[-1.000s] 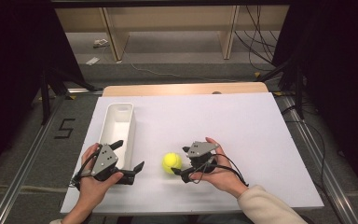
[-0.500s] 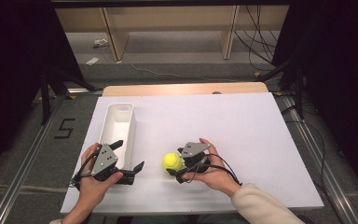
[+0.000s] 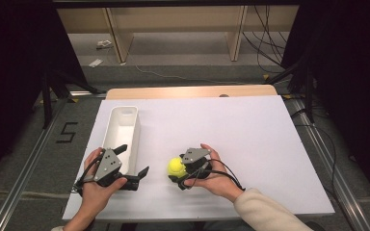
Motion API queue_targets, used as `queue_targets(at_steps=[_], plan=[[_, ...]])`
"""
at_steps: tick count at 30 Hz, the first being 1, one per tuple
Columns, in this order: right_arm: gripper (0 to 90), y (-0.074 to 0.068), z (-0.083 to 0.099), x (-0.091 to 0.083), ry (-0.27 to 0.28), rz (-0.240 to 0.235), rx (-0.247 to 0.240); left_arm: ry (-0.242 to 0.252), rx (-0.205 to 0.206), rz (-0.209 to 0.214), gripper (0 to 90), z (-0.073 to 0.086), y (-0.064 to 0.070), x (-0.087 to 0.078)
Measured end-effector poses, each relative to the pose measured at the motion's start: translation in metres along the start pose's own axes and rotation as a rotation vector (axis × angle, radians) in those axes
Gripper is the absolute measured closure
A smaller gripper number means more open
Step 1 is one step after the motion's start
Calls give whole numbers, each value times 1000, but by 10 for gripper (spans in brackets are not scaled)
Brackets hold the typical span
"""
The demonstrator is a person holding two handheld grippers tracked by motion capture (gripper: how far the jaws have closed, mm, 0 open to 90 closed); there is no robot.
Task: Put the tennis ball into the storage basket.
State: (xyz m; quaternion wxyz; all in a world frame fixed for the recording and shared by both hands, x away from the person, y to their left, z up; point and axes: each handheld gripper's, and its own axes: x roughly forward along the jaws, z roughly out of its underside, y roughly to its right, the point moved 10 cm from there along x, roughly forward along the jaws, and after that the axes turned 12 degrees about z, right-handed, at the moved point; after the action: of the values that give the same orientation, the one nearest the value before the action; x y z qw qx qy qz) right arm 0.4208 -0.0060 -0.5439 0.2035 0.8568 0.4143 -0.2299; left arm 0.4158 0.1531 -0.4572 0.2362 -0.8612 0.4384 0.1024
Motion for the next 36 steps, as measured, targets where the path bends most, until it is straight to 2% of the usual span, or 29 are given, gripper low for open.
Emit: queue_targets(at_steps=[17,29,36], plan=[[170,-4,5,11,-20,0,0,-1,2,2,0,0,0,0],[235,-1,8,15,-33,29,-11,-3,5,5,0,0,0,0],[263,-2,6,15,-32,23,-20,-2,5,6,0,0,0,0]])
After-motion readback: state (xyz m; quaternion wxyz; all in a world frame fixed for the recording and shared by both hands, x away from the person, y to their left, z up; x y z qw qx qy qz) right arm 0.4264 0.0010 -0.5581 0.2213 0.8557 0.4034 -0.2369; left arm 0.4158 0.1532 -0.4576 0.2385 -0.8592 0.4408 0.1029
